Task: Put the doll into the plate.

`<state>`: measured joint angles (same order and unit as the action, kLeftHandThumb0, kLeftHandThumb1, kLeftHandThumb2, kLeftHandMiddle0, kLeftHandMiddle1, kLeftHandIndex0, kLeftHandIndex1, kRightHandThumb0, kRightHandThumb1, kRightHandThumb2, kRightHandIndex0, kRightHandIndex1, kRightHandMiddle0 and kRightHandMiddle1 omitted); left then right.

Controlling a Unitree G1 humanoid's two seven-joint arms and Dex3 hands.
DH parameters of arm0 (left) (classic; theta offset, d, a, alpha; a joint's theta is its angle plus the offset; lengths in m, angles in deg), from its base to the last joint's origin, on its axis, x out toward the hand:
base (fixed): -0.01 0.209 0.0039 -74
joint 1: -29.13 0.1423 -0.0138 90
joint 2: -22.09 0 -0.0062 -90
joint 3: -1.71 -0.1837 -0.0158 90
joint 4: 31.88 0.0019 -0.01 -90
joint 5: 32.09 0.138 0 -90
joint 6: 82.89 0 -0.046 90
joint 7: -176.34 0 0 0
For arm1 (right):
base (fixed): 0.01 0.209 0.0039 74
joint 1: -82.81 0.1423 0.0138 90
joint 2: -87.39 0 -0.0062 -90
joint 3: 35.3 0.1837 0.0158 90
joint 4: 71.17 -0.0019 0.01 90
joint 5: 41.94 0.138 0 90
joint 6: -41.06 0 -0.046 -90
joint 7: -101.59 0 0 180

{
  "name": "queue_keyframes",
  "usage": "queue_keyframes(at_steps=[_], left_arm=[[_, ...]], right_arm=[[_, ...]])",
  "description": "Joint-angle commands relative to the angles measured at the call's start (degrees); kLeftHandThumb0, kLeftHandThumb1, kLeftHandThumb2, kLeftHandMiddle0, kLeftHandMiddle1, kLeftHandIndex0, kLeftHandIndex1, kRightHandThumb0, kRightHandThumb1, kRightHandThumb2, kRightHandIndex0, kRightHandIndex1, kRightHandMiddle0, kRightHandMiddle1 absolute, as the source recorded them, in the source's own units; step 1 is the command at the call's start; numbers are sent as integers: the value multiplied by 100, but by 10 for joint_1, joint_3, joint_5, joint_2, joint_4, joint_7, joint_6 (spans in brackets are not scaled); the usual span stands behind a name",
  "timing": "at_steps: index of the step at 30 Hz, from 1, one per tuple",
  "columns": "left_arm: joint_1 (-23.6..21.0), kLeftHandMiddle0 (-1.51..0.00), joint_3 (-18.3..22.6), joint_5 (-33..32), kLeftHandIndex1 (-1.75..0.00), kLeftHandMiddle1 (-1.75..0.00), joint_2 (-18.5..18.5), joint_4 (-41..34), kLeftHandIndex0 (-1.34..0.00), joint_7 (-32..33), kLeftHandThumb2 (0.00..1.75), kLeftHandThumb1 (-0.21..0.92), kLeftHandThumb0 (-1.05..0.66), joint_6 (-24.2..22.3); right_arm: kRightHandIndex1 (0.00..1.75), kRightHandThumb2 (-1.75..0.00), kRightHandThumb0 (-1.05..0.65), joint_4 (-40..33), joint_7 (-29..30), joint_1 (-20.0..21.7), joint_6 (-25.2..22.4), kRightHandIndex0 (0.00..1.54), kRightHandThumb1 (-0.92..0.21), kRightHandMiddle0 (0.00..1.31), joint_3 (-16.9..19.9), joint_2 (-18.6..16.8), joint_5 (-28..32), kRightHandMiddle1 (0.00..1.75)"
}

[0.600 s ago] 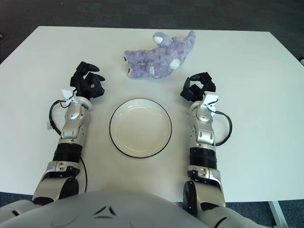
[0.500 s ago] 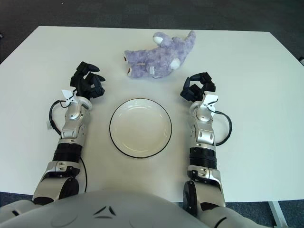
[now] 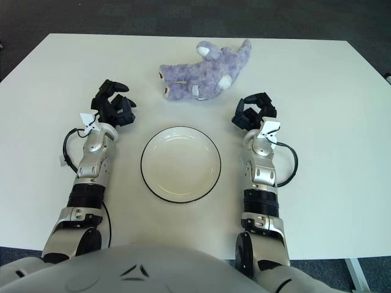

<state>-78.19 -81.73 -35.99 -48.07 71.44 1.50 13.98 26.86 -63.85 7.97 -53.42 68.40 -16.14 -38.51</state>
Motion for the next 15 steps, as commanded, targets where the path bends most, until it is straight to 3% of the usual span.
queue_keyframes(at_steps=[1, 2, 5, 7, 15], left_arm=[[5, -71, -3, 15, -165, -175, -2, -7, -50, 16, 142, 21, -1, -4], [5, -69, -5, 22, -167, -175, -4, -7, -48, 19, 141, 22, -1, 0], [5, -64, -10, 36, -172, -174, -7, -6, -43, 25, 137, 27, -1, 6], [5, -59, -14, 45, -173, -169, -10, -6, -42, 25, 129, 33, -1, 9], [4, -42, -23, 57, -175, -155, -20, 0, -41, 13, 100, 53, -1, 34]], right_arm=[[175, -109, -43, -35, 13, -4, -12, 78, -50, 47, -5, -5, -12, 175], [175, -107, -42, -44, 18, -6, -14, 74, -51, 46, -7, -7, -16, 175], [163, -116, -14, -53, 24, -8, -14, 65, -42, 42, -10, -8, -23, 175], [160, -114, -8, -55, 28, -9, -9, 58, -43, 42, -12, -8, -29, 175], [159, -103, -1, -68, 20, -16, 3, 41, -52, 40, -21, 3, -50, 175]])
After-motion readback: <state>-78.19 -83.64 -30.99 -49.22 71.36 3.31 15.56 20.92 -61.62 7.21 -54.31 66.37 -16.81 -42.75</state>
